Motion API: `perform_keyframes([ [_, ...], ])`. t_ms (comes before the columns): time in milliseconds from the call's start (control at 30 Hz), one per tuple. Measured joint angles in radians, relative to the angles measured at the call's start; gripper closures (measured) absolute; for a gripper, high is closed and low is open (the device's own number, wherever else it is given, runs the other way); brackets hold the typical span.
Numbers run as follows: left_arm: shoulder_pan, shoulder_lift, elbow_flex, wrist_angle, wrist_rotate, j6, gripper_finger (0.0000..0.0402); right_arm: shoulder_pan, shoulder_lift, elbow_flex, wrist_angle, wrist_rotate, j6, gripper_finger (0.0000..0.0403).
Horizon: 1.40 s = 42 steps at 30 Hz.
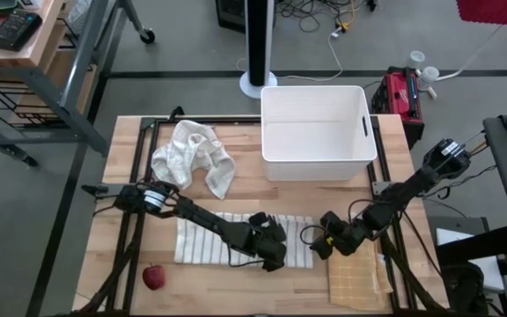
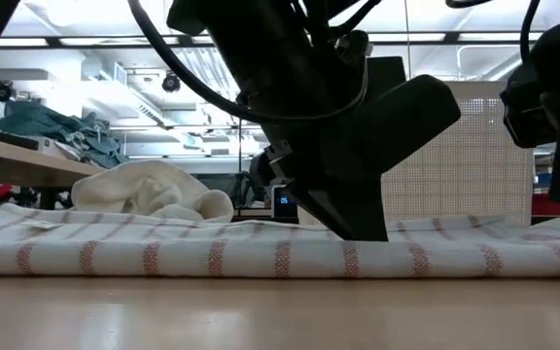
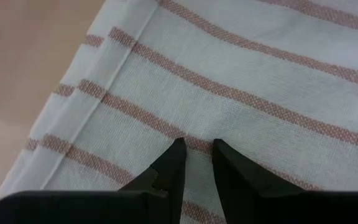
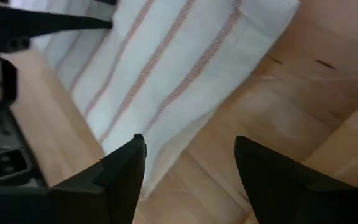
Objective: Fold towel
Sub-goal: Fold the white striped towel
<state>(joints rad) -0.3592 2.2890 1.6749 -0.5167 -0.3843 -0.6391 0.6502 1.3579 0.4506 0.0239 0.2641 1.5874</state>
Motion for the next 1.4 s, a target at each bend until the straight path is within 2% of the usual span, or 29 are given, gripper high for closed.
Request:
perform_keyframes([
  [233, -0.002, 0.0, -0.002, 0.015, 0.008, -0.016, 0.0327, 0.0, 0.022, -0.064, 0.142, 0.032, 0.073, 0.0165],
  [400, 0.0, 0.002, -0.004, 0.06, 0.043, -0.082, 0.0327, 0.0, 0.064, -0.082, 0.251, 0.052, 0.098, 0.0165],
  [733, 0.004, 0.003, -0.006, 0.063, 0.063, -0.209, 0.0327, -0.004, 0.143, -0.056, 0.327, 0.052, 0.141, 0.0172],
  [967, 0.019, 0.003, -0.007, 0.083, 0.062, -0.214, 0.0327, -0.041, 0.155, -0.046, 0.343, 0.076, 0.117, 0.0183],
  [1233, 0.035, 0.005, -0.008, 0.117, 0.057, -0.214, 0.0327, -0.087, 0.155, -0.048, 0.405, 0.084, -0.006, 0.0201],
  [1333, 0.035, 0.005, -0.008, 0.118, 0.055, -0.213, 0.0327, -0.088, 0.155, -0.048, 0.403, 0.079, -0.021, 0.0223],
  [1400, 0.035, 0.005, -0.008, 0.119, 0.053, -0.213, 0.0327, -0.088, 0.155, -0.048, 0.393, 0.08, -0.073, 0.0252],
])
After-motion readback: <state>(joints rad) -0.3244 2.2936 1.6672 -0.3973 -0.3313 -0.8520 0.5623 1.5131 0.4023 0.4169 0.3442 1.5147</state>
